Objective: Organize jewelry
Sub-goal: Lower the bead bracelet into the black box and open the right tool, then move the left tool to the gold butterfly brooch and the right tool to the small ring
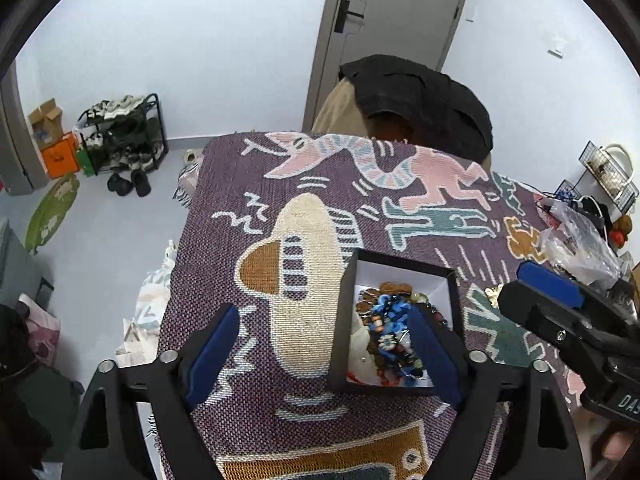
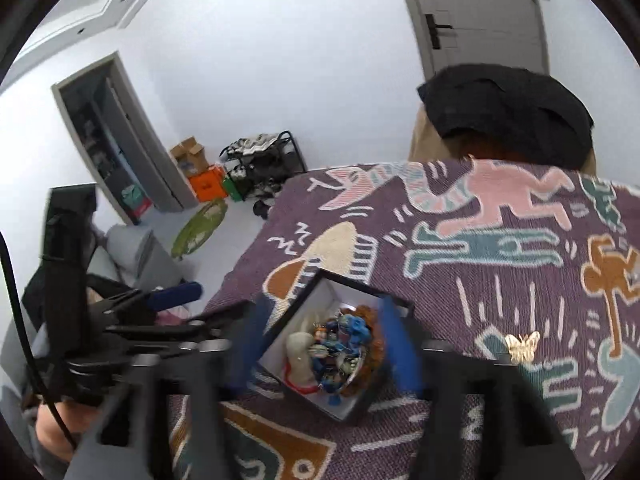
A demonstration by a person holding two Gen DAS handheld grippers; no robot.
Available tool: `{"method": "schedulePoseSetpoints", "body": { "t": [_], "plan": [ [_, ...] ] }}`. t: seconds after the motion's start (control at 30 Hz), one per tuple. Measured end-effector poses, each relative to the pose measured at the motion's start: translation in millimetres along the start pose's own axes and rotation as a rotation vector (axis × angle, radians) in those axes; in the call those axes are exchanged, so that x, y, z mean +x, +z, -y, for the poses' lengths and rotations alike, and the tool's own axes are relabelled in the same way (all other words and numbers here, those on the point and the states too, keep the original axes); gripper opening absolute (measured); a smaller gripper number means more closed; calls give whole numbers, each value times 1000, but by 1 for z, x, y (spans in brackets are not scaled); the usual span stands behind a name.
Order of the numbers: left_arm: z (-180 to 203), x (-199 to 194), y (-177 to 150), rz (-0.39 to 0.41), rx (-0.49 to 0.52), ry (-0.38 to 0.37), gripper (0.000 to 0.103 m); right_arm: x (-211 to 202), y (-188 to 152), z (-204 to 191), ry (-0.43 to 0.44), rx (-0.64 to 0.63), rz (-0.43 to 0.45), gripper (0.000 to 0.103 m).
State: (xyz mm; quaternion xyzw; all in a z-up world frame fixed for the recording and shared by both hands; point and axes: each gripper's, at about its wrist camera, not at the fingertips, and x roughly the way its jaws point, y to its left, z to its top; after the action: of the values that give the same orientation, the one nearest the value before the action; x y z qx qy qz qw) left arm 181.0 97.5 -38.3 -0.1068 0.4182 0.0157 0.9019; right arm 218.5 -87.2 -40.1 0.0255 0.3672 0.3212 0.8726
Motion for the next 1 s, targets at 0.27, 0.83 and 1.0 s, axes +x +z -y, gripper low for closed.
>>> {"method": "schedulePoseSetpoints", "body": {
  "t": [0.27,0.83,1.0],
  "plan": [
    [21,-10,4,35,27,-27,95,-22,-9,41,-29,100,0,67],
    [101,9,12,7,99,-85,95,-66,-20,139,-114,256,44,69],
    [123,15,15,4,120,-103,95,-67,-21,161,-162,253,28,69]
  ]
}}
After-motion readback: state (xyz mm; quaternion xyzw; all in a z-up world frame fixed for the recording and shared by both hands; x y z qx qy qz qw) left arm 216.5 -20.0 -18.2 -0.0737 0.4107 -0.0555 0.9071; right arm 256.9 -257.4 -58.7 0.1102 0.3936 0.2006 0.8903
